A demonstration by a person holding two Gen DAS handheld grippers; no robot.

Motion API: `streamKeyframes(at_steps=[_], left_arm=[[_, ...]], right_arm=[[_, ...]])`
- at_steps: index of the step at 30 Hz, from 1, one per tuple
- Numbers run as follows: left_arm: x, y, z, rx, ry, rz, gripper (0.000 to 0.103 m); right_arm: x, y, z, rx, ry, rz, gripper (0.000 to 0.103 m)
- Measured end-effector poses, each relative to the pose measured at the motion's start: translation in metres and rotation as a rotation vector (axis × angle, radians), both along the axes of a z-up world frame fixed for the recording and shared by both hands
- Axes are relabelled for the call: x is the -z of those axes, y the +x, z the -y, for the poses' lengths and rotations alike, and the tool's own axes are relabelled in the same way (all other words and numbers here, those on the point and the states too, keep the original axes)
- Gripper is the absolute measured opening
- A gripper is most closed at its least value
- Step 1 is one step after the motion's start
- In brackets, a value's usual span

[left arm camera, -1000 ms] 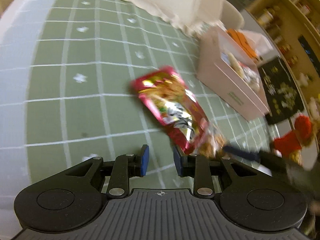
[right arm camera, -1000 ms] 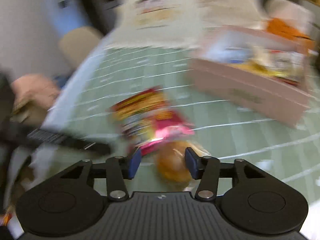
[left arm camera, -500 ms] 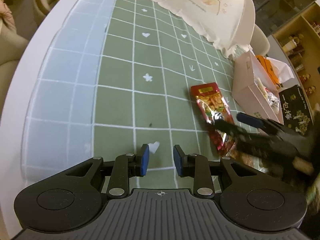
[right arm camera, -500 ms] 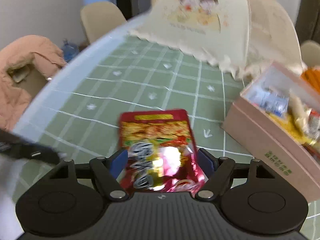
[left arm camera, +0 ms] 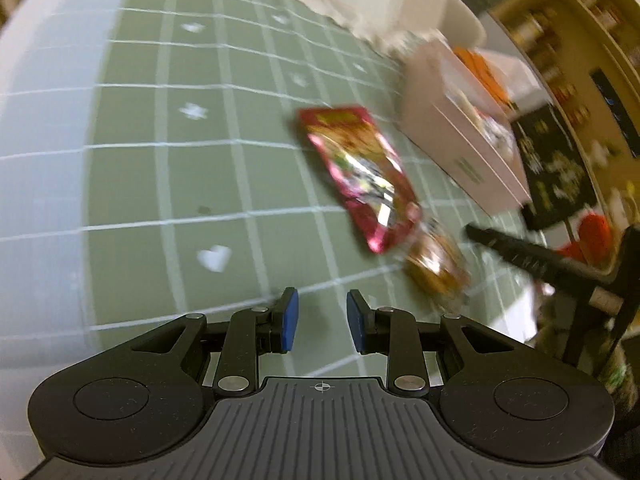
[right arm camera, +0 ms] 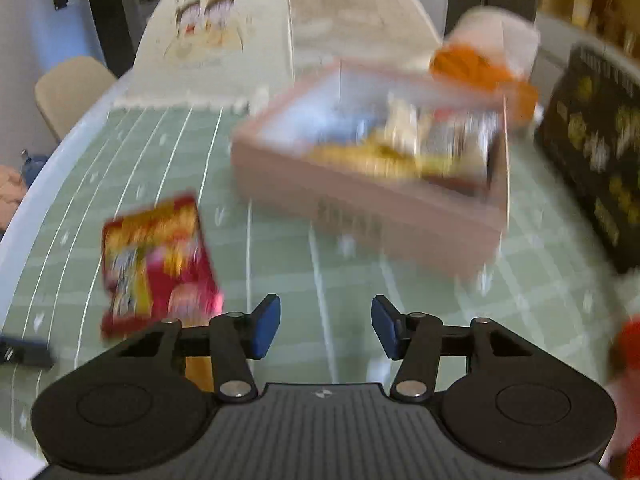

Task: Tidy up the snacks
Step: 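Grasp the red spicy snack bag with right while left reaches to the wrapped bun, then grasp the wrapped round bun with left while right holds the red snack bag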

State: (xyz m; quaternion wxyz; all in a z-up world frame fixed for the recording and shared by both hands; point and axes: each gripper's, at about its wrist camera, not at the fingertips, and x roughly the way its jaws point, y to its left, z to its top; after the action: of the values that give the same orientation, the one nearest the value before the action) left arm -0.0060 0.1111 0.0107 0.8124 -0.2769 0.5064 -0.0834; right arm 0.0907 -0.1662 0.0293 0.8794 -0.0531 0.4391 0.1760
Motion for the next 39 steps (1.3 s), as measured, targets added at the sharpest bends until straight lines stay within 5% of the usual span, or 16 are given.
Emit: streamKeyframes(at_steps=[7, 10, 14, 18, 21, 23, 26, 30, 39], left_arm=[[-0.01, 0.002, -0.023, -0.124, 0.031, 0.003, 0.03], [-0.016, -0.007, -0.034, -0.158, 0.071, 0.0, 0.03], [-0.014, -0.02, -0.039, -0.179, 0.062, -0.007, 0.031], [-0.008, -0.035, -0.039, -0.189, 0.047, -0.028, 0.03], [-0.009, -0.043, -0.04, -0.184, 0.039, -0.023, 0.03], [-0.012, -0.045, -0.036, -0.145, 0.042, -0.006, 0.03], [-0.019, -0.041, -0.022, -0.045, 0.094, 0.028, 0.03], [-0.038, -0.034, 0.004, 0.087, 0.237, 0.115, 0.03], [-0.033, -0.018, 0.07, 0.341, 0.475, 0.139, 0.037]], right_arm=[[-0.008, -0.059, -0.053, -0.302, 0.165, -0.079, 0.05], [-0.022, -0.063, -0.076, -0.382, 0.175, -0.019, 0.072], [-0.021, -0.032, -0.098, -0.279, 0.101, 0.051, 0.076], [-0.001, 0.015, -0.109, -0.154, 0.14, -0.039, 0.076], [0.014, 0.033, -0.123, -0.127, 0.138, -0.068, 0.088], [0.019, 0.033, -0.137, -0.175, 0.075, -0.053, 0.096], [0.023, 0.016, -0.16, -0.274, -0.077, 0.008, 0.093], [0.013, 0.01, -0.138, -0.279, -0.04, -0.027, 0.077], [0.009, -0.046, -0.037, -0.101, -0.047, -0.05, 0.076]])
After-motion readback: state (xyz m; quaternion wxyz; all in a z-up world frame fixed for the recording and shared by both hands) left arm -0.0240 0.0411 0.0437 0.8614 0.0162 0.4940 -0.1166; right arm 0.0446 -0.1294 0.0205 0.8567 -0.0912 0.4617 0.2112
